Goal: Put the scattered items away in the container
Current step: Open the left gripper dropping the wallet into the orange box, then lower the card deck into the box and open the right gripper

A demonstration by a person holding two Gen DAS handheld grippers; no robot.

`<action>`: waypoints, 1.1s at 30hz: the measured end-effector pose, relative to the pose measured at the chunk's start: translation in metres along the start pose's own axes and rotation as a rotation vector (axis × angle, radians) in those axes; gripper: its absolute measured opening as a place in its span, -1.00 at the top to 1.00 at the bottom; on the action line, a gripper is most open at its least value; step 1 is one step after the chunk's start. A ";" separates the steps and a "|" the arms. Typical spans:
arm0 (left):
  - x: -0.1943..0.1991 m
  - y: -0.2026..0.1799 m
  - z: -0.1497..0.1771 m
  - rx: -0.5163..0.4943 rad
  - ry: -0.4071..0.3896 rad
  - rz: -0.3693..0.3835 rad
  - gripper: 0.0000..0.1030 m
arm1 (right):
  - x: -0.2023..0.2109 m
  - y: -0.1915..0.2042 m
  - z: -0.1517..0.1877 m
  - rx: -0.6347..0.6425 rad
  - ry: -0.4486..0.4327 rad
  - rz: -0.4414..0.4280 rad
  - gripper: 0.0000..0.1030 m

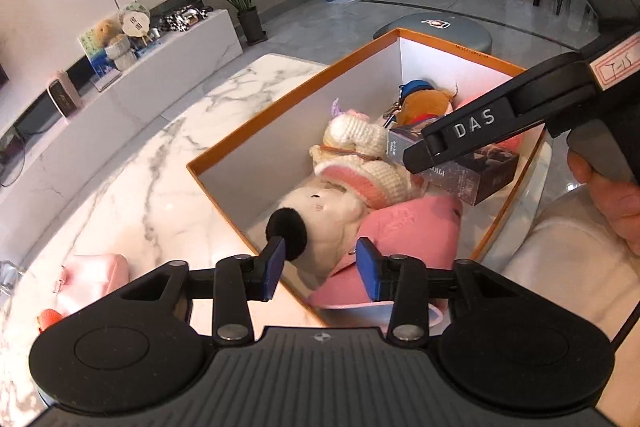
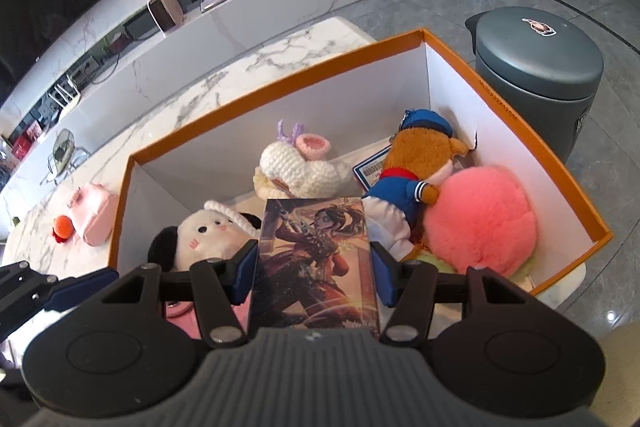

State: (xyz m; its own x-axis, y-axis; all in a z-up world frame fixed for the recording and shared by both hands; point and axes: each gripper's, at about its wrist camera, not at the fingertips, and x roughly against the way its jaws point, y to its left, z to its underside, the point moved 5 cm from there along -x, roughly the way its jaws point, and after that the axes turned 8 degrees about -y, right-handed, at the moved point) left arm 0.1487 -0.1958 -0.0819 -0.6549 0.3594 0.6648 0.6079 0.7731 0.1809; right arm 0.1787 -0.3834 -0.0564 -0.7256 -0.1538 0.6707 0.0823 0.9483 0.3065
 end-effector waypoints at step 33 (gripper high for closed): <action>0.031 0.016 0.001 0.078 -0.079 0.013 0.10 | -0.015 0.031 0.013 0.150 0.106 0.004 -0.17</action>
State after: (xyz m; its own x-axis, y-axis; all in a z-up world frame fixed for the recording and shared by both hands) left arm 0.1371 -0.1719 -0.0593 -0.6828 0.4071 0.6066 0.5815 0.8056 0.1139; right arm 0.1834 -0.3485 -0.0658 -0.6489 -0.1708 0.7414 -0.0236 0.9785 0.2047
